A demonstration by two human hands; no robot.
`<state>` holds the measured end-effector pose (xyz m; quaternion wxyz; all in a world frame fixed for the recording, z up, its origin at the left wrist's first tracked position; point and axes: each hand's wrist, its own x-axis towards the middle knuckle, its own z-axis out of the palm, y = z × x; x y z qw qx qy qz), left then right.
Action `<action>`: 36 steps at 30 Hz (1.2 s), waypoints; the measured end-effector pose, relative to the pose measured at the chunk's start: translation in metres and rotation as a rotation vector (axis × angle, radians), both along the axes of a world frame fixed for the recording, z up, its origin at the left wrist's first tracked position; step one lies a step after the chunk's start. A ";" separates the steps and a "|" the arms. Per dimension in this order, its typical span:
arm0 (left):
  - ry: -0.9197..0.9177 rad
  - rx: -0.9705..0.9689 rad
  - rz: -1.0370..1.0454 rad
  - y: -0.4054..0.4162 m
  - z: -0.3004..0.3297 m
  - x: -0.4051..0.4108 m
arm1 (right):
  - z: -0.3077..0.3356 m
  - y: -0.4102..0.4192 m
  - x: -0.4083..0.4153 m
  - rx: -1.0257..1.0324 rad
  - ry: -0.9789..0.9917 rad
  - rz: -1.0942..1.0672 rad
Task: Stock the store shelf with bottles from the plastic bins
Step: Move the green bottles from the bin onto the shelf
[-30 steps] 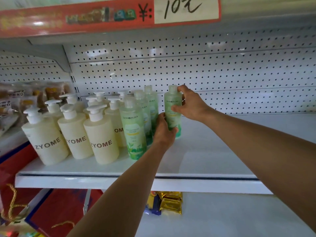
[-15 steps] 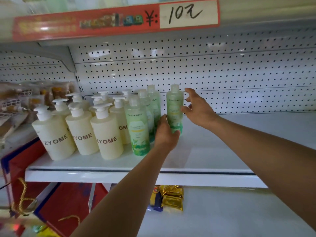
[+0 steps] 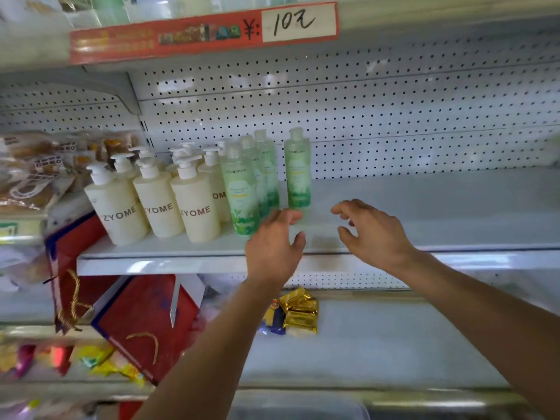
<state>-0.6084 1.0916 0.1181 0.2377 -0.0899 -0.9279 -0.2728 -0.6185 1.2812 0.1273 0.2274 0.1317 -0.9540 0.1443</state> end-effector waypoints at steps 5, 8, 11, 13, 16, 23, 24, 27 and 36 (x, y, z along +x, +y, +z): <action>-0.024 -0.061 0.001 -0.007 -0.026 0.050 | -0.032 0.000 0.054 0.033 -0.058 0.019; -0.067 -0.083 0.010 -0.008 -0.050 0.073 | -0.057 -0.003 0.077 0.028 -0.128 0.020; -0.127 -0.076 0.032 -0.010 -0.080 0.089 | -0.088 -0.004 0.094 0.017 -0.204 0.053; -0.191 -0.060 0.039 -0.014 -0.104 0.097 | -0.110 -0.006 0.103 0.005 -0.261 0.067; -0.319 -0.058 0.040 -0.019 -0.146 0.108 | -0.151 -0.012 0.113 -0.012 -0.372 0.081; -0.702 -0.077 0.046 -0.035 -0.253 0.112 | -0.266 -0.035 0.120 -0.106 -0.674 0.063; -0.737 -0.082 0.042 -0.036 -0.271 0.112 | -0.286 -0.037 0.121 -0.104 -0.715 0.062; -0.838 -0.084 0.027 -0.036 -0.324 0.115 | -0.348 -0.042 0.125 -0.032 -0.849 0.038; -1.127 0.007 -0.047 -0.008 -0.471 0.123 | -0.487 -0.038 0.128 -0.019 -1.170 -0.134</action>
